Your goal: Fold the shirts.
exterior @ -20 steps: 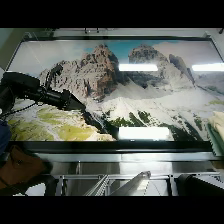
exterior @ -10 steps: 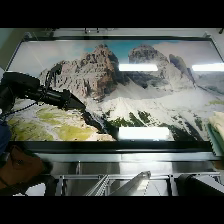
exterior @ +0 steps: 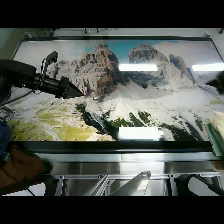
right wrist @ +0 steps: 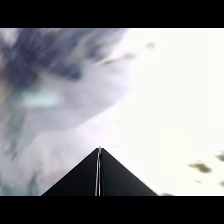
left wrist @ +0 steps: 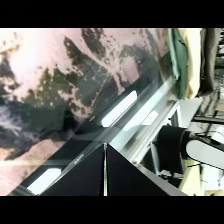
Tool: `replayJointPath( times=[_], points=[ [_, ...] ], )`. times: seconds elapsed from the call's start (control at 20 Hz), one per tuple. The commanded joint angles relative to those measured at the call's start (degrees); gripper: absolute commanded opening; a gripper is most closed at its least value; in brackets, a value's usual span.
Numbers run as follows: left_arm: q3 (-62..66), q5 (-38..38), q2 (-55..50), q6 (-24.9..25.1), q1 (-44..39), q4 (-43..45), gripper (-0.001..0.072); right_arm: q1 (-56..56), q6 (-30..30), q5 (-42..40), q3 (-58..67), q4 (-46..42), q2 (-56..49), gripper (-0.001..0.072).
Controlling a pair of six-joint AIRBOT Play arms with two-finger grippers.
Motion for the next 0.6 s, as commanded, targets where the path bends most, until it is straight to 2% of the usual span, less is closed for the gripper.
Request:
replayJointPath(
  times=[0.0, 0.15, 0.3, 0.55],
  points=[
    [7.45, 0.35, -3.08, -4.59, -2.01, 4.7, 0.0016, 22.36, 0.55, -1.27, 6.8, 0.24, -7.23, 0.0023],
    [7.34, -0.17, -3.85, -5.53, -4.11, 4.72, 0.0017, 28.79, 1.4, -1.09, 9.2, -0.22, -12.37, 0.0023],
    [7.37, -1.2, -3.8, -5.53, -4.66, 4.61, 0.0016, 29.55, -1.22, -0.31, 9.18, 2.6, -12.55, 0.0024],
    [7.37, 0.37, -3.8, -5.53, -4.66, 4.66, 0.0016, 29.53, -1.22, 1.07, 9.16, 5.53, -12.87, 0.0025]
  ],
)
